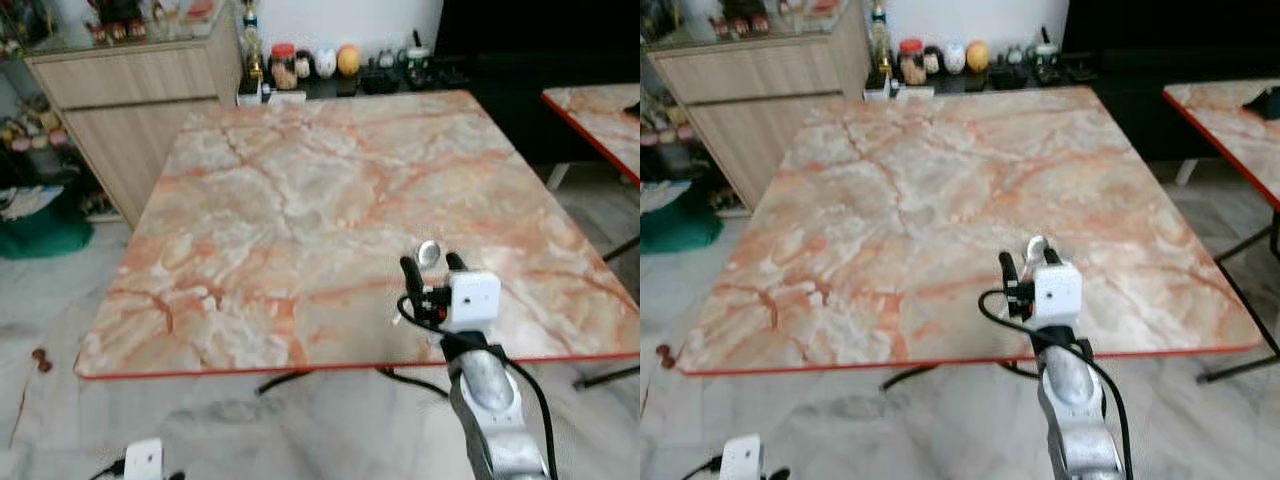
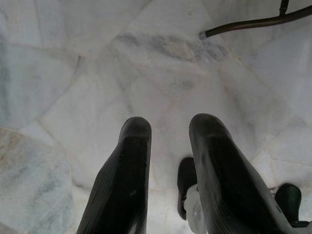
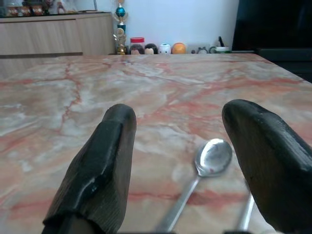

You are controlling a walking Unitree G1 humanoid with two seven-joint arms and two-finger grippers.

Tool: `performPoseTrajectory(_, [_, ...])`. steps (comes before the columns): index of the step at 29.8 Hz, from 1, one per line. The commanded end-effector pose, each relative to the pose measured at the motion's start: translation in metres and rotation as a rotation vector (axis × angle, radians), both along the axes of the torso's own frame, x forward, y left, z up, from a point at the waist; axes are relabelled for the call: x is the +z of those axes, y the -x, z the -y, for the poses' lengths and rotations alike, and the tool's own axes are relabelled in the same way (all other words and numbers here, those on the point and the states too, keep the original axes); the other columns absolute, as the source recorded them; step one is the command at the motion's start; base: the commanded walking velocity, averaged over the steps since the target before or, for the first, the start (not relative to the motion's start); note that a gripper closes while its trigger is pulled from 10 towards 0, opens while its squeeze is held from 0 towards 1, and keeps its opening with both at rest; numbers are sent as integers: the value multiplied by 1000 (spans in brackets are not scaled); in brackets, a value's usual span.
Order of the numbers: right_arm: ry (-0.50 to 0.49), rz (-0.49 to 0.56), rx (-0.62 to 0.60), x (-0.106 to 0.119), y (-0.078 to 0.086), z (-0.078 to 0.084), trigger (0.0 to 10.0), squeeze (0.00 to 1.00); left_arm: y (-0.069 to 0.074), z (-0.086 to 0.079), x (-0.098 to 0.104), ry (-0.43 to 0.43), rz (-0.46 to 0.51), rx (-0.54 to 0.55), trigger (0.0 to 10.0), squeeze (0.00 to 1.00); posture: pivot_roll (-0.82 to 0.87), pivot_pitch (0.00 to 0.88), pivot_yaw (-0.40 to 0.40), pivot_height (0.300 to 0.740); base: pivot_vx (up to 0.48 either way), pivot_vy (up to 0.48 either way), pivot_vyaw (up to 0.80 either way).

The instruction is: Setting the table

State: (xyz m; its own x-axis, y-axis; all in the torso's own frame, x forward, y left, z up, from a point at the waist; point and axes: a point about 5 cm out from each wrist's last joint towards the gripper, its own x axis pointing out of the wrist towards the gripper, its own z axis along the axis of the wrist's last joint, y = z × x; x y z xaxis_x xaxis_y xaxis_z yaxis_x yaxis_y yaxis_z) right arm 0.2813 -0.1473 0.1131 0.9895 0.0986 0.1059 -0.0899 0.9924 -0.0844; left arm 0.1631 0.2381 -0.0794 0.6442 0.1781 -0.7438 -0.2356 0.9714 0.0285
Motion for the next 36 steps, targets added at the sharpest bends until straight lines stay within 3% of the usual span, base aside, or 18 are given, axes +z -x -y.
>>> performPoseTrajectory(1, [1, 12, 1, 5, 0, -1, 10000, 0, -3, 0, 1, -16, 8, -21, 10000, 0, -98, 0, 60, 740, 270, 0, 0])
performPoseTrajectory(12, [0, 6, 2, 5, 0, -2, 10000, 0, -6, 4, 2, -23, 20, -34, 10000, 0, -97, 0, 58, 740, 317, 0, 0])
performPoseTrajectory(22, [-37, -28, -32, 1, 2, 0, 10000, 0, -6, 6, 2, -22, 20, -39, 10000, 0, -98, 0, 57, 740, 0, 0, 0])
performPoseTrajectory(26, [-68, -72, -101, -4, 3, 6, 10000, 0, -5, 6, 2, -21, 18, -39, 10000, 0, -99, 0, 57, 740, 0, 0, 0])
performPoseTrajectory(29, [-147, -209, -273, -21, 5, 23, 10000, 0, -2, 3, 1, -22, 7, -37, 10000, 0, -100, 0, 58, 740, 0, 0, 0])
performPoseTrajectory(32, [-171, -230, -293, -24, 5, 25, 10000, 0, -2, 3, 1, -23, 6, -37, 10000, 0, -100, 0, 58, 740, 0, 0, 0])
performPoseTrajectory(33, [-196, -248, -308, -26, 6, 26, 10000, 471, -2, 2, 1, -23, 5, -37, 10000, 0, -98, 0, 58, 740, 0, 0, 0])
performPoseTrajectory(35, [-204, -268, -315, -28, 6, 27, 10000, 471, -2, 2, 1, -24, 5, -37, 10000, 0, -98, 0, 58, 740, 0, 0, 0])
performPoseTrajectory(36, [-196, -312, -285, -32, 9, 24, 10000, 1000, -2, 2, 1, -25, 6, -36, 10000, 0, -99, 0, 57, 740, 0, 0, 0])
